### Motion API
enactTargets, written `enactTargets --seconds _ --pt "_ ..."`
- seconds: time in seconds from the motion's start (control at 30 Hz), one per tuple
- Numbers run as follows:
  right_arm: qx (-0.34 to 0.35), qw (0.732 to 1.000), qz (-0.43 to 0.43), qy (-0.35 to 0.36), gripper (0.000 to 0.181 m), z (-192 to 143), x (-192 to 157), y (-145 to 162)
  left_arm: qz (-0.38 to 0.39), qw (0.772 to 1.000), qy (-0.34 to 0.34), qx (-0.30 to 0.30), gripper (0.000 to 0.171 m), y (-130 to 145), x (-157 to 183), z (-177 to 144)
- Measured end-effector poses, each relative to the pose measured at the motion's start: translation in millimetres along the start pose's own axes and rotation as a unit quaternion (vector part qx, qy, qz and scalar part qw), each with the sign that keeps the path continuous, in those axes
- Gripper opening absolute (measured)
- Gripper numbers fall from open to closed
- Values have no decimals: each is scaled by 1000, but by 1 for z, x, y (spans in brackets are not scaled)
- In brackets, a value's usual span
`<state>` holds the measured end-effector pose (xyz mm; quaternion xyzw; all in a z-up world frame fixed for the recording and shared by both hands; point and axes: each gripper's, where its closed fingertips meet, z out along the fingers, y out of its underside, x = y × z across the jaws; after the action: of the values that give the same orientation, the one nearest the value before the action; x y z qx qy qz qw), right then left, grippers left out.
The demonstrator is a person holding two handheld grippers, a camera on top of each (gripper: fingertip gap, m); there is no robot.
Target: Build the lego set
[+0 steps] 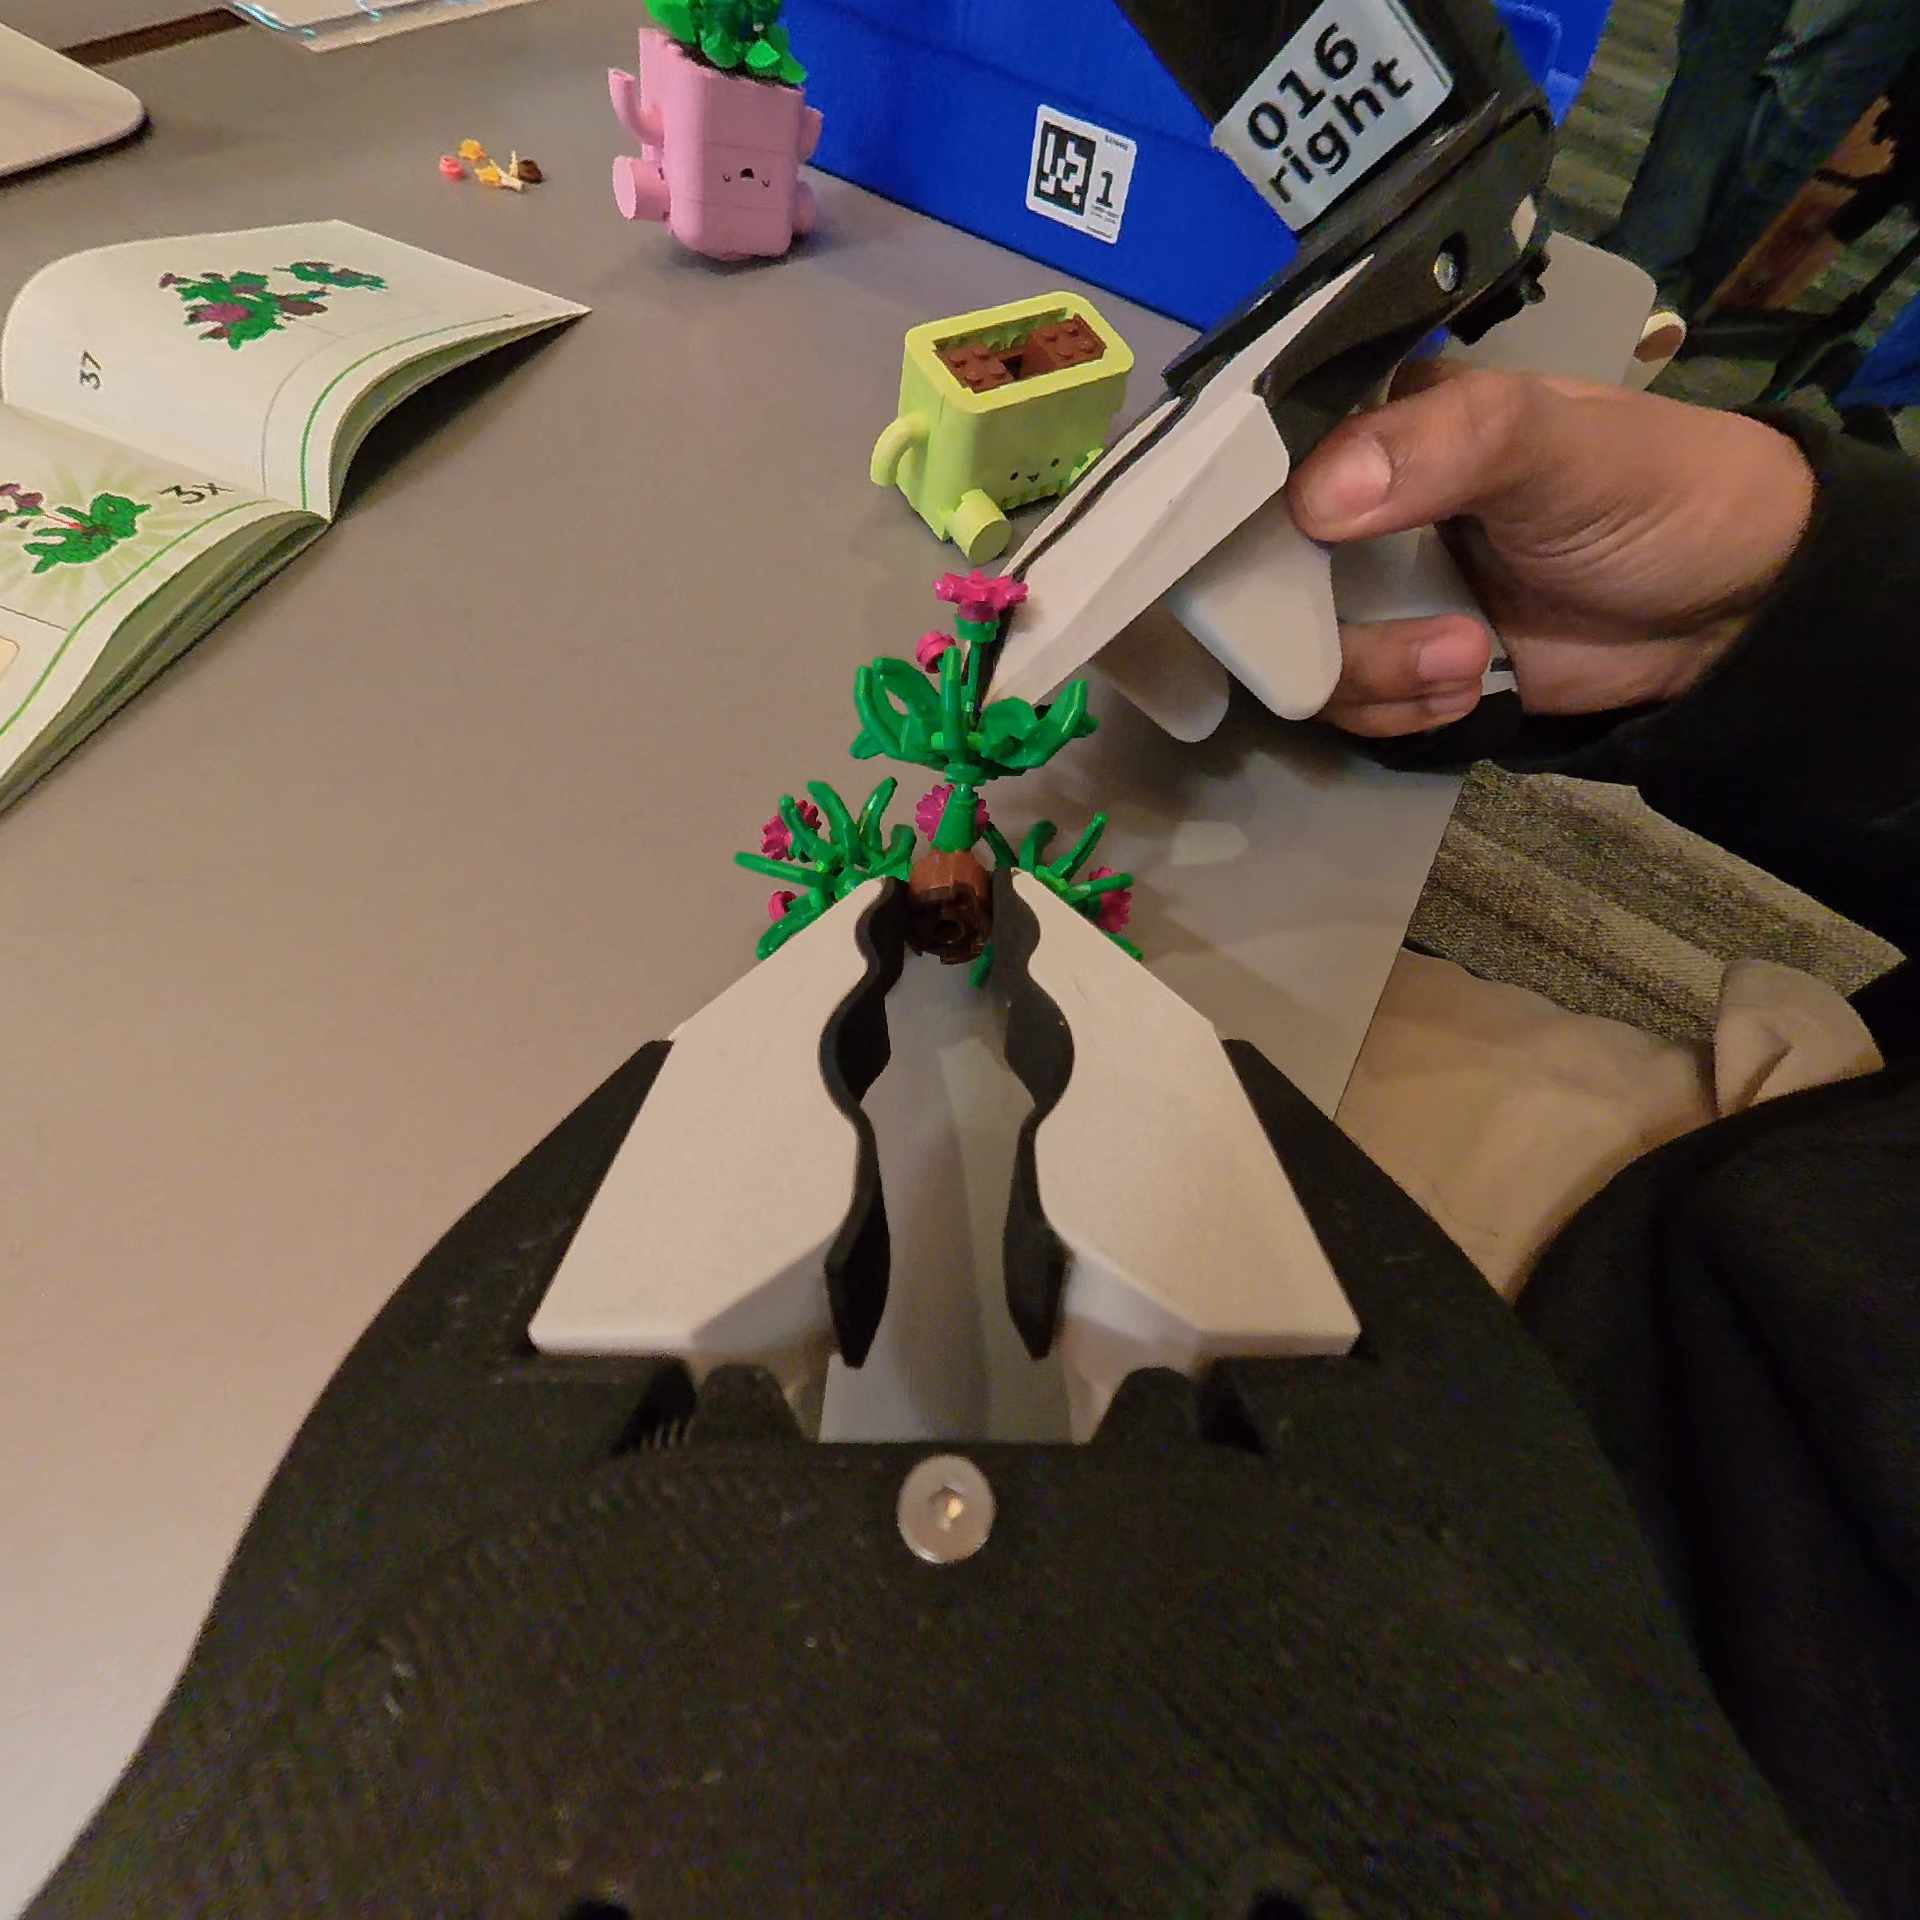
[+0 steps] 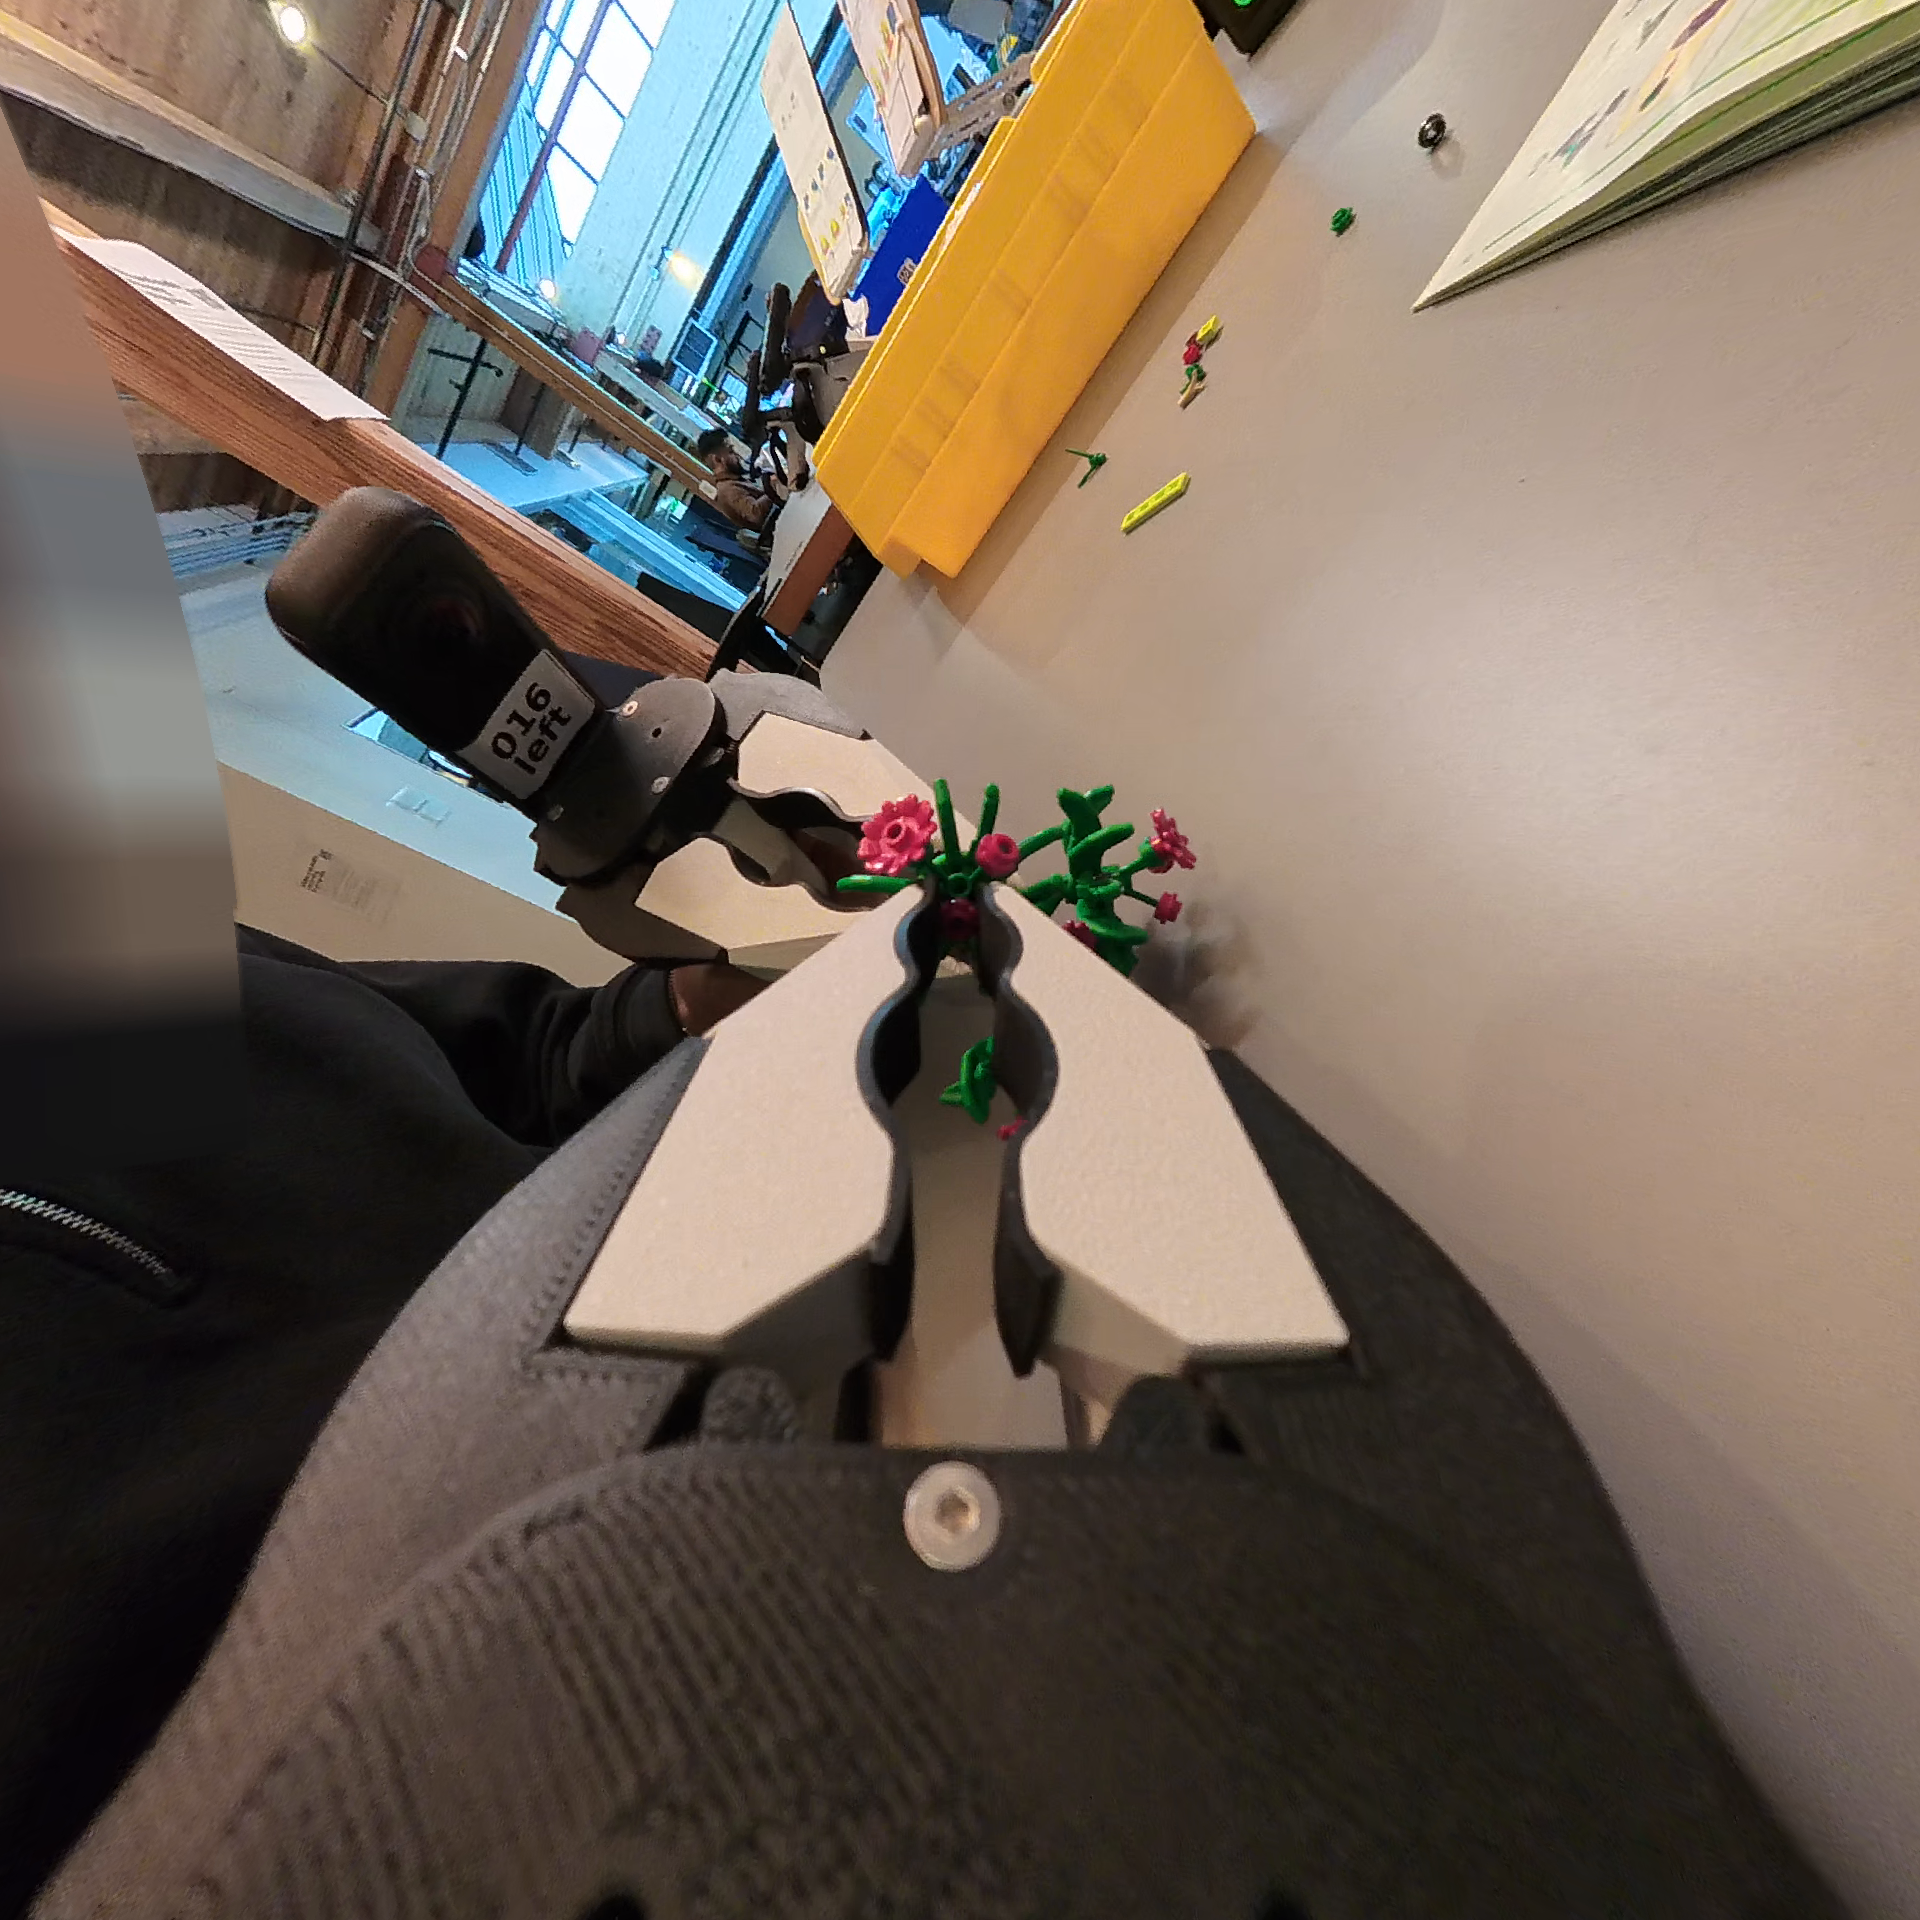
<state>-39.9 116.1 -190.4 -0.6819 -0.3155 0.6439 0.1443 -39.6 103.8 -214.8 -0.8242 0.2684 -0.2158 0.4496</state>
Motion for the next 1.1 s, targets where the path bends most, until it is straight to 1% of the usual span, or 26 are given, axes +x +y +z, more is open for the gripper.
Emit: enactTargets --seconds 0.3,0.6,0.73,1.1 --pt "-20 999 -15 20 4 0 3 3 3 1000 -4 -7 13 2 0 2" --pt "7 1000 0 20 5 1 4 2 -1 1000 -5 -4 13 1 0 2" --pt "20 999 23 14 5 1 4 1 -7 1000 0 -6 13 2 2 3" --pt "22 999 19 21 5 2 3 1 -4 1000 -3 -7 13 2 2 4"
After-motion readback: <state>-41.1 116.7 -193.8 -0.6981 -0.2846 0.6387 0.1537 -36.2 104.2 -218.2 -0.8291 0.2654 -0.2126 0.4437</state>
